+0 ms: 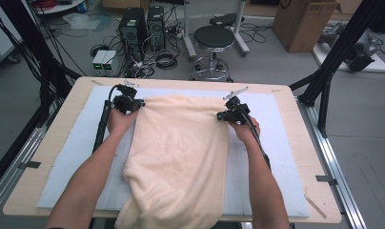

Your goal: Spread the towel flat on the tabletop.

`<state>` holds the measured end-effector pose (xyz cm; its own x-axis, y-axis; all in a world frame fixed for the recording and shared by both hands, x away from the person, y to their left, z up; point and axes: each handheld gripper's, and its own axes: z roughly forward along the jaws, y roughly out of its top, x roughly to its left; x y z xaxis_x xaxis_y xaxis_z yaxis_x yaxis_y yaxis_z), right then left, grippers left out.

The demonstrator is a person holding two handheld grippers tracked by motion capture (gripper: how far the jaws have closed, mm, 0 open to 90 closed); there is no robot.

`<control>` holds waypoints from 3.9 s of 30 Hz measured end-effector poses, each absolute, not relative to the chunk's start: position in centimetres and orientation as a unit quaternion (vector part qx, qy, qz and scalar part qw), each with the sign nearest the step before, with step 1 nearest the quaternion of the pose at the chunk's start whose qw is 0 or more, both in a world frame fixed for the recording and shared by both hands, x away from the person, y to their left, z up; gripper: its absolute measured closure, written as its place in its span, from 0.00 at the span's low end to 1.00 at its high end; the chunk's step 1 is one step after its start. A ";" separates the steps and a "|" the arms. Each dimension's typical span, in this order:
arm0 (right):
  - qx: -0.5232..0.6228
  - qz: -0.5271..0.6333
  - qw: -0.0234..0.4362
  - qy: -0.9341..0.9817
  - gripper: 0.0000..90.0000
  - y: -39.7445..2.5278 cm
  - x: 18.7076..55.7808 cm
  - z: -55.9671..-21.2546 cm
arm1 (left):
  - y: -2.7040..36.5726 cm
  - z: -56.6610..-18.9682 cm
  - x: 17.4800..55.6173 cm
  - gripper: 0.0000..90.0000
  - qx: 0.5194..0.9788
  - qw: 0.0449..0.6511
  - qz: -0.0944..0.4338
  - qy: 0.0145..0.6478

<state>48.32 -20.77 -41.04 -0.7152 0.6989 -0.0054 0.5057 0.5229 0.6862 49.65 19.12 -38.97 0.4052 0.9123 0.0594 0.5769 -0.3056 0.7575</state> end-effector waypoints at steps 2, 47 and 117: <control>0.354 0.340 0.138 0.860 0.96 -20.4 49.0 -40.2 | 19.4 -37.7 50.3 0.96 0.759 0.346 0.256 0.488; 0.211 0.357 0.046 0.909 0.95 -20.5 36.3 -43.2 | 20.8 -42.6 35.7 0.95 0.883 0.357 0.101 0.288; 0.404 0.357 0.135 0.831 0.61 -21.6 48.4 -40.9 | 21.0 -40.6 46.6 0.65 0.786 0.366 0.191 0.461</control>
<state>48.41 -21.57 -40.94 -0.6370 0.7682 0.0648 0.5760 0.4184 0.7022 46.59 21.04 -40.61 0.5023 0.8639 -0.0361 0.5838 -0.3081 0.7512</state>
